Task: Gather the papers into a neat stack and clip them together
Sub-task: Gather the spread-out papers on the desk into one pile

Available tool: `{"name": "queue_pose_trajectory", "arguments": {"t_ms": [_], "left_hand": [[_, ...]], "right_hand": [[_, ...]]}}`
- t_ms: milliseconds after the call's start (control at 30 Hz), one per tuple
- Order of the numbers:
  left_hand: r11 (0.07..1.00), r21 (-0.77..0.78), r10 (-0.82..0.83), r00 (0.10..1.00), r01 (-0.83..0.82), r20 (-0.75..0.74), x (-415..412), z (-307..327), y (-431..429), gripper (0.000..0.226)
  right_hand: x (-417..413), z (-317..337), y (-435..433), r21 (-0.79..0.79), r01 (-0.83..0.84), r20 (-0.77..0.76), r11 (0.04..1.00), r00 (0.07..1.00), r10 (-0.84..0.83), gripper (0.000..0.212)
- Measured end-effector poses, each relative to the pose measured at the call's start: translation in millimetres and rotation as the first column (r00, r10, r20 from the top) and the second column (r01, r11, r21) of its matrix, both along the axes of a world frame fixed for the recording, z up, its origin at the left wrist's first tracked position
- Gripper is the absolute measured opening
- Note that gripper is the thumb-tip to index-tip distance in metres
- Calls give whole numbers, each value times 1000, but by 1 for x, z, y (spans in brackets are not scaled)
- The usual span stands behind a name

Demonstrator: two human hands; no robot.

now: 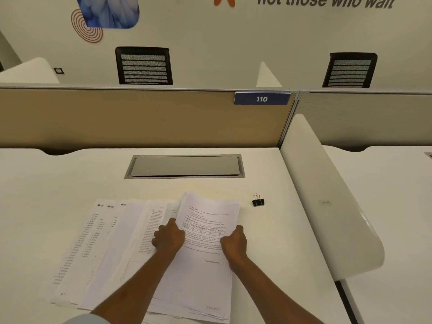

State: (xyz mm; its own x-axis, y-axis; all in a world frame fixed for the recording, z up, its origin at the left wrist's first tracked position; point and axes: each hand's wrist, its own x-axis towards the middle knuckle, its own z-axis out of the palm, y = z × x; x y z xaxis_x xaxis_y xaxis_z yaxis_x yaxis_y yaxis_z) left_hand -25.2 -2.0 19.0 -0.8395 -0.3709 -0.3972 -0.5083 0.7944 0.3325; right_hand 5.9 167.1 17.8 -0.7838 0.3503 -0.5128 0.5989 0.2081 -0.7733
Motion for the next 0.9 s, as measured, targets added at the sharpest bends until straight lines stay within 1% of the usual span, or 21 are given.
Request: {"name": "queue_pose_trajectory", "arguments": {"t_ms": [33,67,133,167,200,233,300,333,400,500,600,667,733,800,833,900], "left_hand": [[1000,23,0,1000,0,-25,0,-1,-2,37],[999,48,11,999,-9,-43,1,-1,-3,37],[997,65,40,998,-36,-53,1,-2,-4,46],[998,52,41,998,-39,-42,2,-2,-5,49],[999,22,32,999,-32,-23,4,-2,-6,47],[1000,-17,17,1000,-17,-3,5,-2,-6,40],[995,-100,-1,999,4,33,7,0,-7,24],[992,-128,13,999,-7,51,8,0,-7,21],[990,-135,57,995,-46,80,8,2,-6,16],[991,-122,61,993,-48,98,5,3,-8,19],[990,-120,83,993,-73,83,1,5,-12,30],[993,-81,93,993,-87,67,-1,4,-15,33],[996,0,92,995,-92,26,-2,1,-20,33],[990,99,110,993,-104,-47,-1,-2,-24,34],[983,147,126,989,-114,-79,0,-2,-26,38],[962,216,190,977,-165,-99,-2,-3,-28,54]], "right_hand": [[0,1,-1,32,-12,9,999,1000,11,33],[0,2,-3,104,-37,32,994,999,34,35],[0,6,-7,269,-112,119,957,989,82,40],[0,8,-8,309,-140,156,941,983,95,42],[1,10,-10,324,-158,177,933,979,104,43],[1,11,-11,324,-173,187,930,975,116,42],[0,11,-13,306,-188,185,933,973,135,40],[0,10,-13,296,-189,178,936,974,140,40],[0,10,-13,280,-170,156,945,979,130,40],[1,9,-14,234,-136,120,963,987,110,42],[0,9,-15,169,-94,72,981,994,83,42],[-1,7,-17,133,-80,60,988,996,73,42],[-1,7,-18,67,-73,57,995,996,69,41],[0,9,-18,-21,-37,65,999,997,38,42],[0,9,-18,-63,-12,71,998,997,16,42],[-2,8,-19,-129,42,80,991,996,-32,39]]}}
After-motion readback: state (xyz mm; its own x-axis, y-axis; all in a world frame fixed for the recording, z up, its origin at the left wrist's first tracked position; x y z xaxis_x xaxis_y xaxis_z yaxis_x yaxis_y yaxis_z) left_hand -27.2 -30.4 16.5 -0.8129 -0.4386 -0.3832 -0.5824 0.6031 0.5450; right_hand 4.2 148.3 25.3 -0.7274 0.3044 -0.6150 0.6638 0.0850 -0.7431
